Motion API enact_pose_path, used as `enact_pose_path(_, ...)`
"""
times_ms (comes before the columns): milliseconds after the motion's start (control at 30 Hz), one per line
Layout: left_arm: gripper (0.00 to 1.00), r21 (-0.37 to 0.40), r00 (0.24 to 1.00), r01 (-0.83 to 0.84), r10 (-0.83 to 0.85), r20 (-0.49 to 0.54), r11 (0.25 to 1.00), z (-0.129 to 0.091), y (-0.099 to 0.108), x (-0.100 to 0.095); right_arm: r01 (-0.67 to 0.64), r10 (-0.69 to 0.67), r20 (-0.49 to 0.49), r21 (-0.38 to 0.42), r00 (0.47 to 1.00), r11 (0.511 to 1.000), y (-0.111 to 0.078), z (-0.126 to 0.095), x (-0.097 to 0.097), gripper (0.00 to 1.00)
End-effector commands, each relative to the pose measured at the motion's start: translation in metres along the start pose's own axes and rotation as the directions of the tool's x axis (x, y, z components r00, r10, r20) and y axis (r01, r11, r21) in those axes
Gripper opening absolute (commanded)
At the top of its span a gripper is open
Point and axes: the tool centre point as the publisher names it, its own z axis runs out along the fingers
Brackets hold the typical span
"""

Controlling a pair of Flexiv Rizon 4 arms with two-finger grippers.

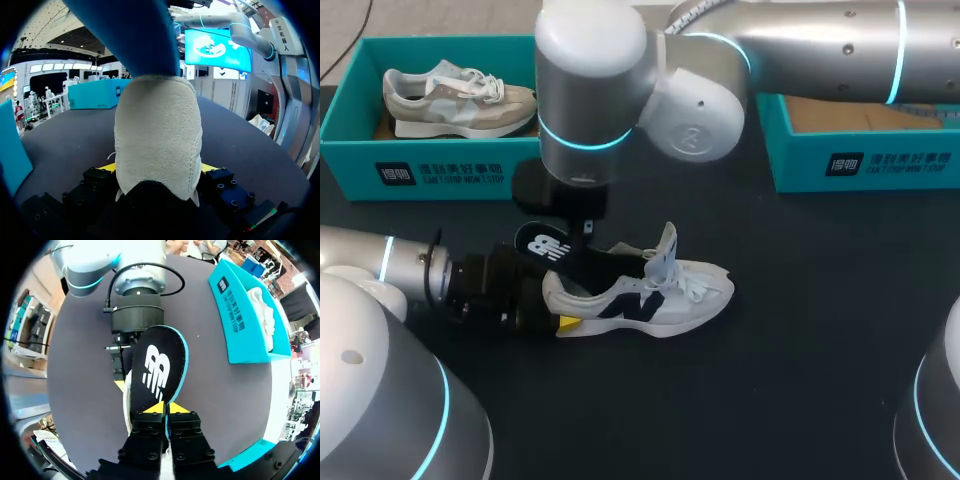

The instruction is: Take the shoe out of the shoebox, open the shoe tongue, remove and reinsert the insole, then place the shoe into the shoebox

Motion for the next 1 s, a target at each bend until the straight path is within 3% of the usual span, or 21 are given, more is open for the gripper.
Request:
enact_pose_path(33, 0.0, -0.003, 1.0, 0.0, 0.0, 0.0, 1.0, 0.0, 0.001, 0.001, -0.019, 0.017, -0.059, -0.035, 0.998, 0.999, -0.008, -0.001, 0.0, 1.0)
enact_pose_path(200, 0.0, -0.003, 1.0, 0.0, 0.0, 0.0, 1.0, 0.0, 0.001, 0.001, -0.068, 0.045, -0.214, -0.104, 0.976, 0.992, -0.021, -0.011, 0.006, 1.0)
enact_pose_path(667, 0.0, -0.003, 1.0, 0.0, 0.0, 0.0, 1.0, 0.0, 0.001, 0.001, -0.068, 0.045, -0.214, -0.104, 0.976, 0.992, -0.021, -0.011, 0.006, 1.0)
enact_pose_path(700, 0.0, -0.003, 1.0, 0.0, 0.0, 0.0, 1.0, 0.0, 0.001, 0.001, -0.092, 0.056, -0.274, -0.12, 0.96, 0.989, -0.018, -0.012, 0.005, 1.0)
enact_pose_path(733, 0.0, -0.003, 1.0, 0.0, 0.0, 0.0, 1.0, 0.0, 0.001, 0.001, -0.116, 0.086, -0.298, -0.084, 0.951, 0.99, -0.016, -0.013, 0.003, 1.0)
enact_pose_path(767, 0.0, -0.003, 1.0, 0.0, 0.0, 0.0, 1.0, 0.0, 0.001, 0.001, -0.14, 0.084, -0.372, -0.126, 0.925, 0.982, -0.013, -0.015, 0.002, 1.0)
enact_pose_path(833, 0.0, -0.003, 1.0, 0.0, 0.0, 0.0, 1.0, 0.0, 0.001, 0.001, -0.185, 0.119, -0.418, -0.122, 0.901, 0.975, -0.012, -0.018, 0.0, 1.0)
enact_pose_path(900, 0.0, -0.003, 1.0, 0.0, 0.0, 0.0, 1.0, 0.0, 0.001, 0.001, -0.23, 0.128, -0.533, -0.13, 0.836, 0.964, -0.011, -0.021, 0.001, 1.0)
enact_pose_path(1000, 0.0, -0.003, 1.0, 0.0, 0.0, 0.0, 1.0, 0.0, 0.001, 0.001, -0.299, 0.11, -0.599, -0.226, 0.793, 0.927, -0.008, -0.023, 0.003, 1.0)
